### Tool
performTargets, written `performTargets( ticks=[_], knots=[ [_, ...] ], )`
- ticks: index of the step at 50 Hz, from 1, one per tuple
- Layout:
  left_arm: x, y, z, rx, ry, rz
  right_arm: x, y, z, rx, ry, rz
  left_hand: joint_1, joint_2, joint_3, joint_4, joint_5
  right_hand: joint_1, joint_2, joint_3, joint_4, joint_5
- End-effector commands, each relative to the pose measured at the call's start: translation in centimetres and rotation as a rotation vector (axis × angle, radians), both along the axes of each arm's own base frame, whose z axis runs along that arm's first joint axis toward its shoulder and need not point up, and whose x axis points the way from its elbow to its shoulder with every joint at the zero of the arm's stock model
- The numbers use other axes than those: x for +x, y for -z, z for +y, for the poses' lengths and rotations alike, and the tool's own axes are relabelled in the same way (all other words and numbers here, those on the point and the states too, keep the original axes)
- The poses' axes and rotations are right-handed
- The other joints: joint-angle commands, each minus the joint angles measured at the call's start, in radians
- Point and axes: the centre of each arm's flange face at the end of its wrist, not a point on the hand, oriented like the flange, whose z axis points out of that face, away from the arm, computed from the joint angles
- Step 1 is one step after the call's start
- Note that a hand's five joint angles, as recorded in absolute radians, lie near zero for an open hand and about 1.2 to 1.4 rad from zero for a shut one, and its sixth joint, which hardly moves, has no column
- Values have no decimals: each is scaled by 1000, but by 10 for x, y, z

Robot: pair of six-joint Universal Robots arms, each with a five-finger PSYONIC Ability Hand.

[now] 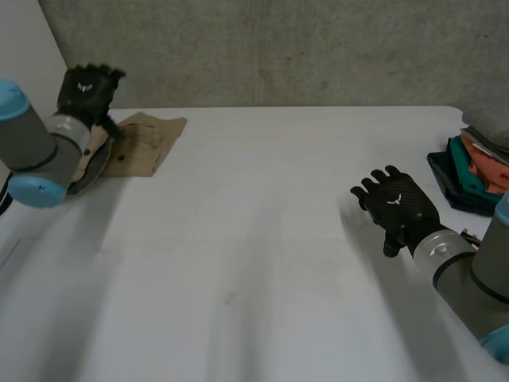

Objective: Fold the laundry.

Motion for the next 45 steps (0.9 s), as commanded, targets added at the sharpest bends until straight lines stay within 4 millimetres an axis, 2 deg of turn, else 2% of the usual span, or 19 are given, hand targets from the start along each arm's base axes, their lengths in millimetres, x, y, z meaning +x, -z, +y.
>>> performTargets(
  ticks=[1,10,17,24,29,32,33,38,45],
  knots=[
    [30,60,-31,68,-56,-68,1,2,-1,4,1,2,8,-9,-14,-6,0,-65,-43,-32,-32,-43],
    [42,97,-61,29,-15,-70,0,9,-6,16,9,10,69,52,47,56,61,-65,-43,-32,-32,-43],
    [43,107,-71,-20,-19,-75,0,10,-7,-7,4,29,166,149,144,153,158,-65,-43,-32,-32,-43],
    [60,123,-80,-54,-62,-143,0,14,-7,5,4,36,269,252,247,256,261,-65,-43,-32,-32,-43],
    [68,126,-82,-88,-90,-231,0,15,-7,5,2,37,307,290,285,294,299,-65,-43,-32,-32,-43],
    [71,128,-83,-84,-93,-239,0,15,-7,5,4,38,495,478,473,481,486,-65,-43,-32,-32,-43],
    [71,128,-82,-82,-90,-241,0,15,-7,7,4,38,673,656,651,659,664,-65,-43,-32,-32,-43],
    [71,128,-82,-82,-93,-239,0,16,-7,10,4,39,1173,1155,1151,1159,1164,-65,-43,-32,-32,-43],
    [64,122,-80,-86,-93,-238,-1,15,-7,7,5,38,1173,1156,1151,1160,1165,-65,-43,-32,-32,-43]
  ],
)
